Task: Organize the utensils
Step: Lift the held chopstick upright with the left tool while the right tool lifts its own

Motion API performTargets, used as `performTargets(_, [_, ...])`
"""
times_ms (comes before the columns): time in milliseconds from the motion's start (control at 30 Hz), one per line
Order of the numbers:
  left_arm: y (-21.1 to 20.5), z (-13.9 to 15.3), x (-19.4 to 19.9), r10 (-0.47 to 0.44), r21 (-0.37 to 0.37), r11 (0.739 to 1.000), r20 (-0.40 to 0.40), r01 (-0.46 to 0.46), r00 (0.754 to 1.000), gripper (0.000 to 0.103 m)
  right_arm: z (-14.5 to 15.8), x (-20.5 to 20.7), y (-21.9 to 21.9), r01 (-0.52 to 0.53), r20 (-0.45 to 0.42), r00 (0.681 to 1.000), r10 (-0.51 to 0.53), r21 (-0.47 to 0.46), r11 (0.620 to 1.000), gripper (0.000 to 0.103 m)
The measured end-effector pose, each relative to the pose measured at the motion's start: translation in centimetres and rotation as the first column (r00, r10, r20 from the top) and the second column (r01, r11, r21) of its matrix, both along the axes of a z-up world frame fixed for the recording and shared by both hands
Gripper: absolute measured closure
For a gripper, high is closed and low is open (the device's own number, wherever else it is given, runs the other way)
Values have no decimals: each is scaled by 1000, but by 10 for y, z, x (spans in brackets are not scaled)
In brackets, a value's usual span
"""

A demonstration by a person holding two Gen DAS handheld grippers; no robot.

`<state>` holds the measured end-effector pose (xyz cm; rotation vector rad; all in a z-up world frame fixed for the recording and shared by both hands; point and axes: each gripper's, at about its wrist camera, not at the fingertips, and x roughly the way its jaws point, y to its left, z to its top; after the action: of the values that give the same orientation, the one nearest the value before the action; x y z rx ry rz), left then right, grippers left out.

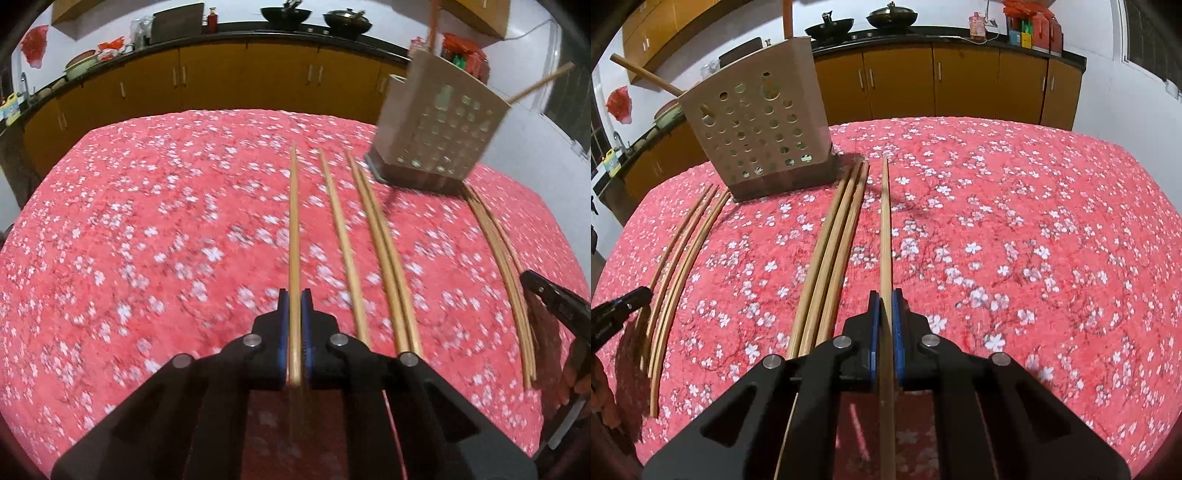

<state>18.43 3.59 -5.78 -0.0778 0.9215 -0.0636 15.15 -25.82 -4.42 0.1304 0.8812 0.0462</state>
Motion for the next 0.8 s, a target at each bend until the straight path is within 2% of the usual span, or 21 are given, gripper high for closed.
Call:
performTargets(167, [18, 0, 17, 50, -17, 999, 1, -50, 999, 95, -2, 14, -11, 37, 4, 999, -37, -2, 999, 95])
performTargets(800, [30, 0, 7, 52, -74, 996, 20, -51, 998, 93, -4, 15, -15, 39, 4, 999, -39, 5, 999, 94])
